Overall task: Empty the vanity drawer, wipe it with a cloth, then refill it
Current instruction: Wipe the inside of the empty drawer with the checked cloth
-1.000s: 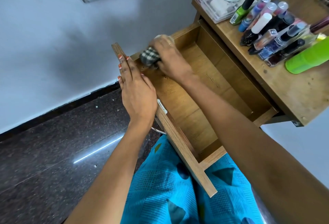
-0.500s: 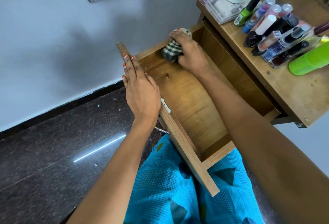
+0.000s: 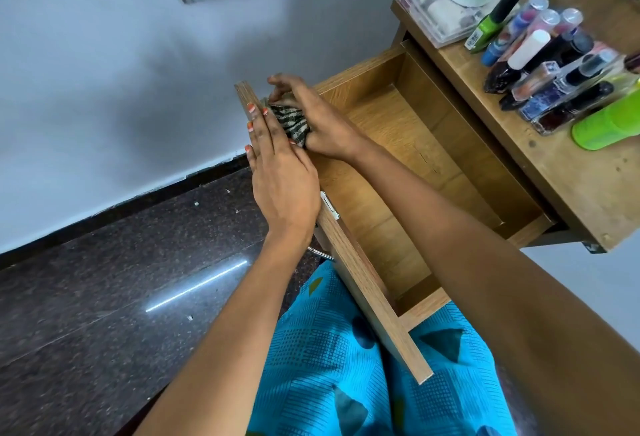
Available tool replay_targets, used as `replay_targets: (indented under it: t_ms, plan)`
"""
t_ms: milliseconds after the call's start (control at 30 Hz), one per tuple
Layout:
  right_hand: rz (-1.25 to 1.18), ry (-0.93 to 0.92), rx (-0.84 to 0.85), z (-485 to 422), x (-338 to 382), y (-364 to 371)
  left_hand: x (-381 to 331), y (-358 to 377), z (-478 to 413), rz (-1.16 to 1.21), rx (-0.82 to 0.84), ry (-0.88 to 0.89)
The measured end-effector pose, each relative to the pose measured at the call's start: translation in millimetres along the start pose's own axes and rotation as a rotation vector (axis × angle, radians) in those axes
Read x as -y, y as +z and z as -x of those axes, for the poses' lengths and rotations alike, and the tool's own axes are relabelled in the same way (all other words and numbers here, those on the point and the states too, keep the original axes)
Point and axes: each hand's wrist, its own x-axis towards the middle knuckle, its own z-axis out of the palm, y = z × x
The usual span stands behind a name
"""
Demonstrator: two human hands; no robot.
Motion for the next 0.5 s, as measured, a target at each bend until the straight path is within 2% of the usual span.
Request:
replay_targets:
  t_ms: [167, 267, 400, 500]
  plan:
    - [0.221, -0.016, 0.034, 11, -10, -3, 0, 1, -1, 0.006, -0.006, 0.002]
    - [0.33, 0.027, -0.023, 11, -14, -12, 2, 2, -2, 0.0, -0.012, 0.014]
    - [0.381, 0.045, -0.044, 9, -8, -12, 3, 3, -2, 0.006, -0.026, 0.018]
    - [0.373, 0.015, 0.012, 14, 0, -9, 3, 2, -1, -0.016, -0.019, 0.022]
